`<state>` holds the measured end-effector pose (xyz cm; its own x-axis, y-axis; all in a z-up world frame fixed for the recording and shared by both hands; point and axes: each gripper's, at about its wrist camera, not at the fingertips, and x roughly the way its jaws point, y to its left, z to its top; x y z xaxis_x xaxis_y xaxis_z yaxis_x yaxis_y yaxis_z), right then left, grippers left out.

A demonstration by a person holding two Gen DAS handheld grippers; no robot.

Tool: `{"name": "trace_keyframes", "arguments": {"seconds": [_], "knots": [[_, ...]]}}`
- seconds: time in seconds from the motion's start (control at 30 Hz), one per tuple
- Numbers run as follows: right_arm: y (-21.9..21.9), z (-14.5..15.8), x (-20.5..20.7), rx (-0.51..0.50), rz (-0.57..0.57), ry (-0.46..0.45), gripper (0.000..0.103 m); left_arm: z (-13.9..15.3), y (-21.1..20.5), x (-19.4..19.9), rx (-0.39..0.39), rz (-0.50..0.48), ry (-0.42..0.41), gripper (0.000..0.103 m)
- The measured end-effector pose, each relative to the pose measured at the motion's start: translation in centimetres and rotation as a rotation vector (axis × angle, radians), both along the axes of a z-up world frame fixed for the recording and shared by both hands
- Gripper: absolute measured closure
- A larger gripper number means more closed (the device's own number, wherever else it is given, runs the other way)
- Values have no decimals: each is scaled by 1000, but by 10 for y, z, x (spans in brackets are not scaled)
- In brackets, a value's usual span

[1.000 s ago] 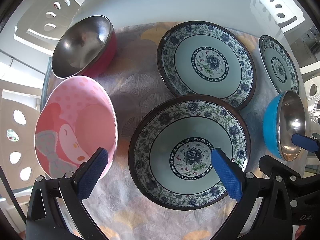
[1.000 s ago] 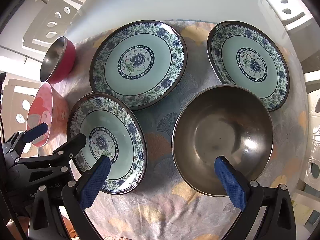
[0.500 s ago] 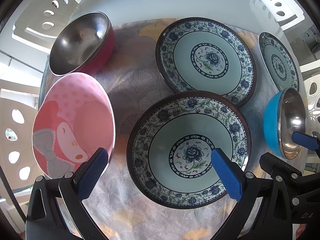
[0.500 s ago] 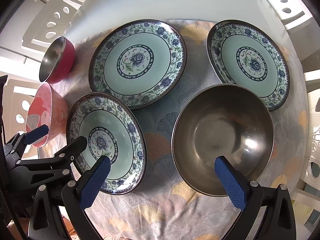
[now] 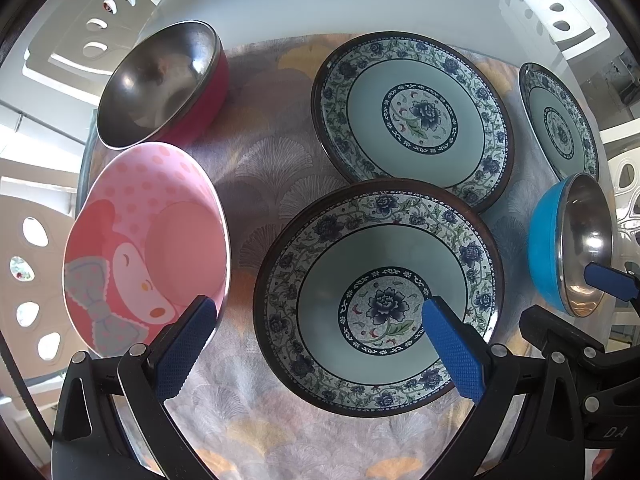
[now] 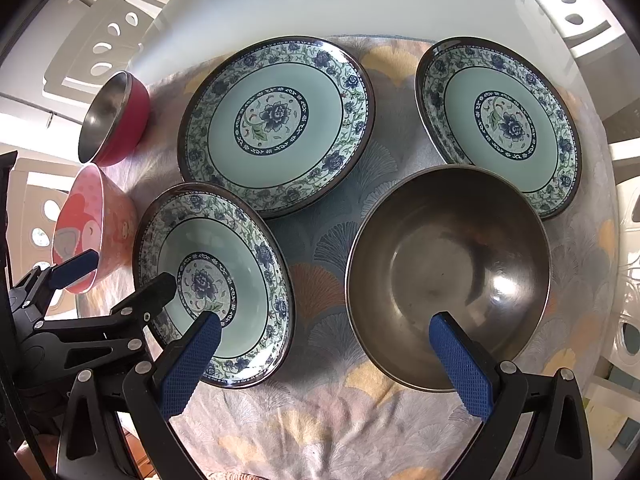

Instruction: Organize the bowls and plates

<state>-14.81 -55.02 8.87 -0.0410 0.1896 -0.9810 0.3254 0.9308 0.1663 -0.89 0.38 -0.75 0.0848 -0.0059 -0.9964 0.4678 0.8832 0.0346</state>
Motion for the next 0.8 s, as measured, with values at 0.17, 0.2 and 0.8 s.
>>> {"name": "trace_keyframes", "arguments": {"seconds": [0.17, 0.2, 0.8], "knots": [[-1, 0, 0, 1, 0, 1, 0, 0, 1, 0, 1, -1, 0, 1], [-1, 0, 0, 1, 0, 1, 0, 0, 1, 0, 0, 0, 1, 1], [2, 7, -2, -10, 8, -4, 0, 4, 8, -7, -8, 4, 9, 1]]}}
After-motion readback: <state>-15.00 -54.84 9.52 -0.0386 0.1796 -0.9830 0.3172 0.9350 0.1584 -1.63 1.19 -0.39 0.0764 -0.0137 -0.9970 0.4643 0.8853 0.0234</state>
